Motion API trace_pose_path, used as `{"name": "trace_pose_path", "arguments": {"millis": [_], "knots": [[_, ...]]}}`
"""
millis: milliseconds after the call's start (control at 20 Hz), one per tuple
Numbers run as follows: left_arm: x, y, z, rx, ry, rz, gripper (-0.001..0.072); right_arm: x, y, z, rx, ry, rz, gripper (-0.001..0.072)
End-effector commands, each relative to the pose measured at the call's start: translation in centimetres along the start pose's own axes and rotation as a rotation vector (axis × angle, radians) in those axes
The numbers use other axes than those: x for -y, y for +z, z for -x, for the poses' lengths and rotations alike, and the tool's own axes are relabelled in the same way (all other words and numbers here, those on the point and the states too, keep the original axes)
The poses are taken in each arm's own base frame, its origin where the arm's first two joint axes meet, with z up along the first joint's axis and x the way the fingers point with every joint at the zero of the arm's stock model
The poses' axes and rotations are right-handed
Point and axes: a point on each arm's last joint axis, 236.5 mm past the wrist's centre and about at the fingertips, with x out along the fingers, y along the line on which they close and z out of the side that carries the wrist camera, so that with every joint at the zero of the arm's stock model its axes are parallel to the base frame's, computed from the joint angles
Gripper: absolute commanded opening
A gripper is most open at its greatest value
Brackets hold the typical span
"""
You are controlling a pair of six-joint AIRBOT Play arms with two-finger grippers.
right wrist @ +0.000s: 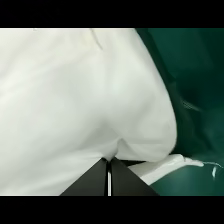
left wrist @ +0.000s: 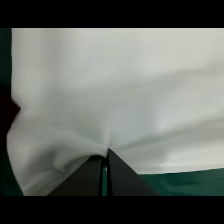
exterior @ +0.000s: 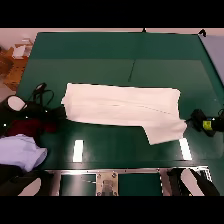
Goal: Fold the shirts.
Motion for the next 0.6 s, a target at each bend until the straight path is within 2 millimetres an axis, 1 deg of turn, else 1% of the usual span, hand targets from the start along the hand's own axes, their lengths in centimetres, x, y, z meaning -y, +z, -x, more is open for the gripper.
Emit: {"name": "trace_pose_path", "arguments": {"millis": [0,100,200,300,350,450,550], "knots": [[1.4,5.1,1.2,0.085,-0.009,-0.043,0.0023,-6.3,4.1,0.0,0.104,0.13,0.056,0.0021],[1.8,7.9,0.5,0.094,-0.016,-0.04,0.0024,-8.0,6.4,-1.4,0.11,0.137,0.057,0.0021],[2.0,10.5,-0.8,0.093,-0.029,-0.046,0.0023,-9.0,8.2,-3.2,0.089,0.14,0.055,0.0021],[2.6,13.2,-2.6,0.097,-0.067,-0.04,0.0024,-9.6,9.7,-5.5,0.068,0.132,0.058,0.0021],[3.0,14.3,-3.8,0.096,-0.098,-0.033,0.0024,-9.9,10.4,-6.7,0.062,0.127,0.059,0.0021],[3.0,15.7,-6.4,0.075,-0.134,-0.018,0.0024,-10.2,11.8,-9.1,0.063,0.117,0.058,0.0021],[2.3,16.5,-8.6,0.057,-0.141,-0.016,0.0025,-10.2,13.0,-10.9,0.075,0.112,0.051,0.0021]]}}
